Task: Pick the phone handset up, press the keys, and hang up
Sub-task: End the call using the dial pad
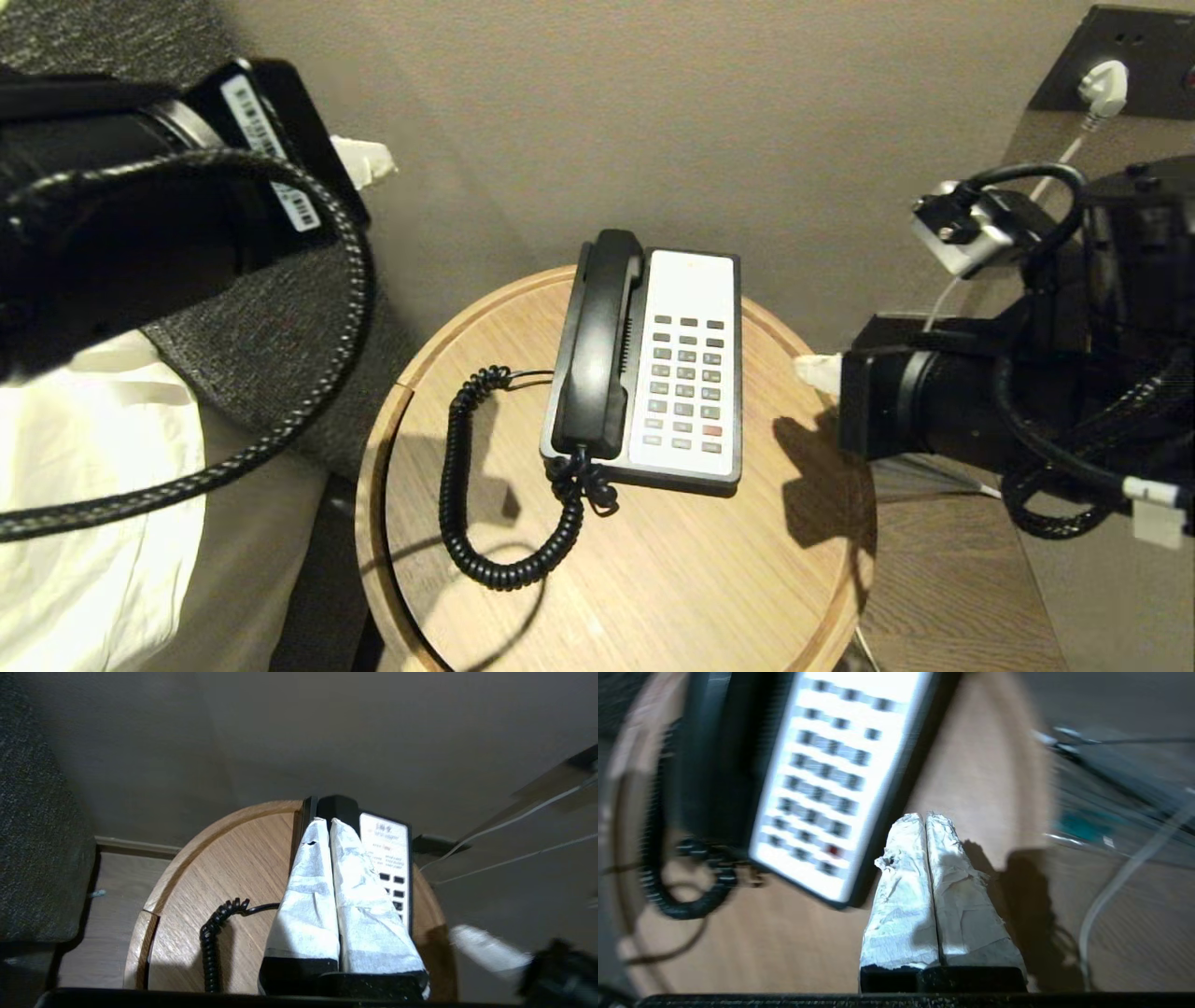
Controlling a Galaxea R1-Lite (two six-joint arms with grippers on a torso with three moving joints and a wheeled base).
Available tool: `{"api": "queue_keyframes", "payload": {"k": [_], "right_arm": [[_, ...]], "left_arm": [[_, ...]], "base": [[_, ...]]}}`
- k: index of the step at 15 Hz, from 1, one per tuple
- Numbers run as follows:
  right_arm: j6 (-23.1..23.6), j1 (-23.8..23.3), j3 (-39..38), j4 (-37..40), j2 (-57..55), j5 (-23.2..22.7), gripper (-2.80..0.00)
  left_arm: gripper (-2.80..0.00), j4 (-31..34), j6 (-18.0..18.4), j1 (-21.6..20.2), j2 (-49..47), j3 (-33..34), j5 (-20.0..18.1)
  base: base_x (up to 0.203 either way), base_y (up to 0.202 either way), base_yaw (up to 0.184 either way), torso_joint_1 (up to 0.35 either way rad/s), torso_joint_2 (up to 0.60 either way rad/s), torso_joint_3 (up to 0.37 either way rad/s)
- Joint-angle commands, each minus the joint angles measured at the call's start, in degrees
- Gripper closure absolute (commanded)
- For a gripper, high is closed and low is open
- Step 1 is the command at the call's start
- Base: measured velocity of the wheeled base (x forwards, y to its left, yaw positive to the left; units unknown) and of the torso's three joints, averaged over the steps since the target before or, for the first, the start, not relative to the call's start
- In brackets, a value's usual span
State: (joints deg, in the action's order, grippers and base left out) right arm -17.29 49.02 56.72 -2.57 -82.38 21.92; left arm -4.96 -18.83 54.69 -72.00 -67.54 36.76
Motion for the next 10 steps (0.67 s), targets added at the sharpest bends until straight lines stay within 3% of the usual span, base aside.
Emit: {"api": "queue_keyframes", "payload": {"k": [1, 10], "right_arm": [[-0.3, 3.6, 1.9, 0.0, -4.6, 0.2, 0.00], [-1.1, 5.1, 1.7, -2.0, -7.6, 0.4, 0.00]], "left_arm": [[0.00, 0.0, -0.7, 0.0, 2.5, 0.1, 0.2], [0.00, -0.3, -2.6, 0.0, 6.7, 1.0, -0.5]], "base": [[0.000, 0.000, 0.000, 0.000, 0.00, 0.000], [0.000, 0.000, 0.000, 0.000, 0.00, 0.000]]}}
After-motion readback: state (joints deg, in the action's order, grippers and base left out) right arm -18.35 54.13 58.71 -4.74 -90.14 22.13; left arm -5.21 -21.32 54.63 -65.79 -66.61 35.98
